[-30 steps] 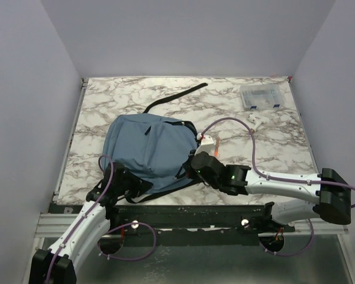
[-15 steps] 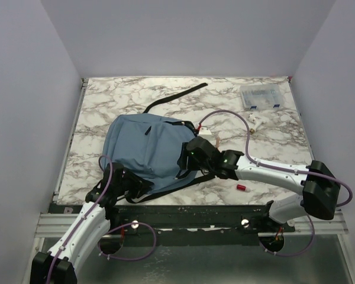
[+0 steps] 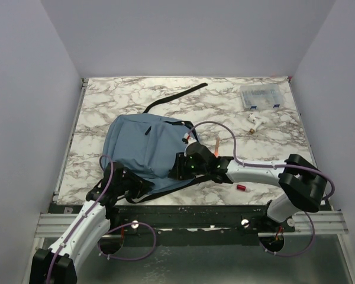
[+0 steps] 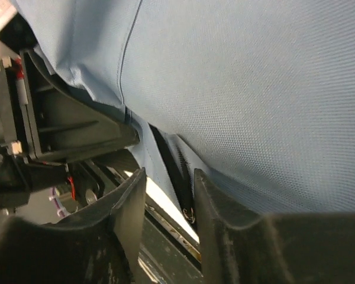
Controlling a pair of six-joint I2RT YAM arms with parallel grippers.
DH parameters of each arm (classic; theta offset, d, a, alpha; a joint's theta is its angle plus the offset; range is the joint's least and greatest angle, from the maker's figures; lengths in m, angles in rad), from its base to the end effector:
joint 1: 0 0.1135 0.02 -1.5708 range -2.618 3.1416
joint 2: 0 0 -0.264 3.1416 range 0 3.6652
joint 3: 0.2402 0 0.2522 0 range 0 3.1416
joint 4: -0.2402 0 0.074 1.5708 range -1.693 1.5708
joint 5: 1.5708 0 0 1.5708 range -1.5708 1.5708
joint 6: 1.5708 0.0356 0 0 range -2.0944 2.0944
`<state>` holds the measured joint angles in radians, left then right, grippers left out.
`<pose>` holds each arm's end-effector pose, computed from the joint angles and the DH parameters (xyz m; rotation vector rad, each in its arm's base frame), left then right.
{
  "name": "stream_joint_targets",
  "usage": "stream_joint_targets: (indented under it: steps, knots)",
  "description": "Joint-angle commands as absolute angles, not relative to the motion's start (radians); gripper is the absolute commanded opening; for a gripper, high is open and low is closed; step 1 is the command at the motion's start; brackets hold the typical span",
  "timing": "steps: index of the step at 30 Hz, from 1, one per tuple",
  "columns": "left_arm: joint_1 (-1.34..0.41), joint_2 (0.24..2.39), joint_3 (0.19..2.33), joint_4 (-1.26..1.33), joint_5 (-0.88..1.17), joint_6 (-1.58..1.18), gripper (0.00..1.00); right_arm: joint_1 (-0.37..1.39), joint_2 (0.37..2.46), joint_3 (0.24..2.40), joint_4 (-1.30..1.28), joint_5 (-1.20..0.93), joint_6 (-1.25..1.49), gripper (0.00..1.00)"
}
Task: Pack the student bag
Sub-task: Zip the student bag at the center of the board.
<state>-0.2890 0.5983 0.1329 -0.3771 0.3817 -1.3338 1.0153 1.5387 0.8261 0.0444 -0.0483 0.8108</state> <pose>0.1102 -0.0466 0.1260 -1.1718 2.4328 -1.1026 0.1684 0.2746 0.1947 -0.2786 2.4345 0.9759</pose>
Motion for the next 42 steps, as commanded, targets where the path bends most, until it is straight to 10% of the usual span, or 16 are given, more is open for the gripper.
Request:
stream_joint_targets:
  steps: [1,6,17,31,42]
  knots:
    - [-0.282,0.604,0.135,-0.371,0.426,-1.32,0.32,1.017,1.571,0.763,0.242,-0.187,0.883,0.33]
    - [-0.283,0.604,0.145,-0.365,0.451,-1.308,0.37,1.017,1.557,0.743,0.255,-0.145,0.888,0.0]
    - [-0.285,0.631,0.236,-0.417,0.582,-1.08,0.54,1.094,1.546,0.965,-0.219,0.259,0.616,0.0]
    - [-0.333,0.667,0.259,-0.413,0.496,-1.543,0.75,1.323,1.724,1.205,-0.582,0.852,0.763,0.0]
    - [-0.334,0.87,0.264,-0.296,0.359,-1.474,0.63,1.345,1.682,1.22,-0.592,0.894,0.836,0.0]
